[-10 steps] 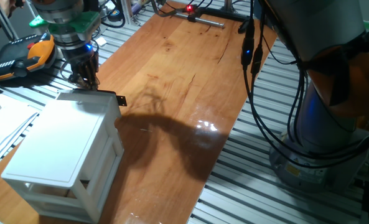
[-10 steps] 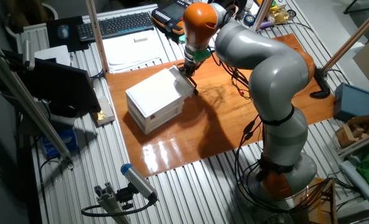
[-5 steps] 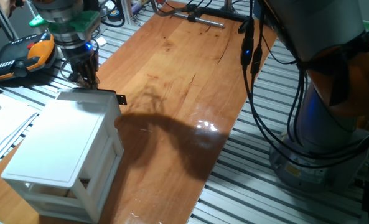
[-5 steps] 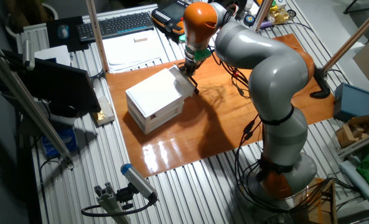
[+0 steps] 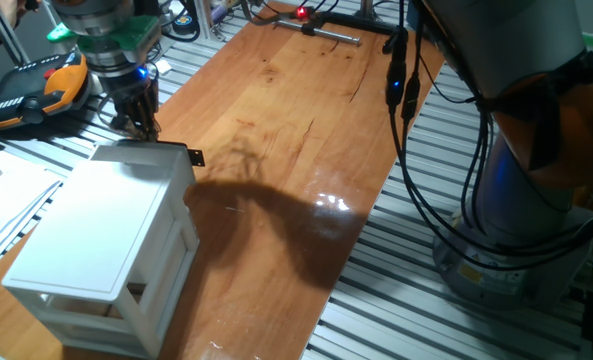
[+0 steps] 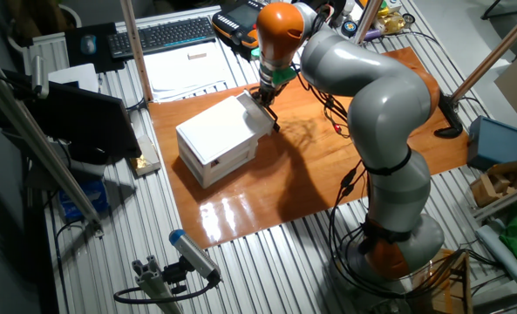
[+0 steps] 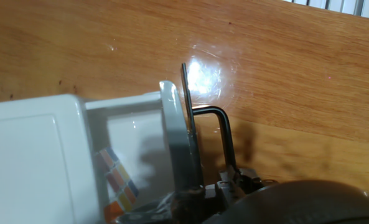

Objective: Grasp the handle and open the drawer

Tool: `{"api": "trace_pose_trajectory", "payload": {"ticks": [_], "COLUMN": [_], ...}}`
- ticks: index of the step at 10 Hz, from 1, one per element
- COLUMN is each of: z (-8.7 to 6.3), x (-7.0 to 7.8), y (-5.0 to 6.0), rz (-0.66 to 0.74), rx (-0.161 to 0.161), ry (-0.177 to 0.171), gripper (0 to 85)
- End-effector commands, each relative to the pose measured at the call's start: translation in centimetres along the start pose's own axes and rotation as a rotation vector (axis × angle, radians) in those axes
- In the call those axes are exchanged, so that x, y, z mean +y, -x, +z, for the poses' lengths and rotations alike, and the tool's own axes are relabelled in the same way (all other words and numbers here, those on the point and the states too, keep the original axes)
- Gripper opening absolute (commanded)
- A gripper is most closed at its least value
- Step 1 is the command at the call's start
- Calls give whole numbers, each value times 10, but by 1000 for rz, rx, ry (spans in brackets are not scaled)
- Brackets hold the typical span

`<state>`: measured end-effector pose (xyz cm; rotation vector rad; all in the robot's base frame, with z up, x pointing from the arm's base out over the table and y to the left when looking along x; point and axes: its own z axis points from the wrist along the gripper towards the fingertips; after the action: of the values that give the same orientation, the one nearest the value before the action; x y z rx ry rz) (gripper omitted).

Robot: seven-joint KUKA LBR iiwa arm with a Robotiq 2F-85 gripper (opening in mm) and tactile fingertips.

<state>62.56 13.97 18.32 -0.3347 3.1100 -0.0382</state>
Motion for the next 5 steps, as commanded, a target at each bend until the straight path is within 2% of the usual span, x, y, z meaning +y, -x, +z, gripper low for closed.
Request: {"api": "trace_pose_trajectory", "payload": {"ticks": [1, 5], "z": [0, 0], "x": [-1, -7], "y": [0, 2], "rz": [2, 7], "rx": [0, 0], "ry": [-2, -2], "gripper": [7, 7]}}
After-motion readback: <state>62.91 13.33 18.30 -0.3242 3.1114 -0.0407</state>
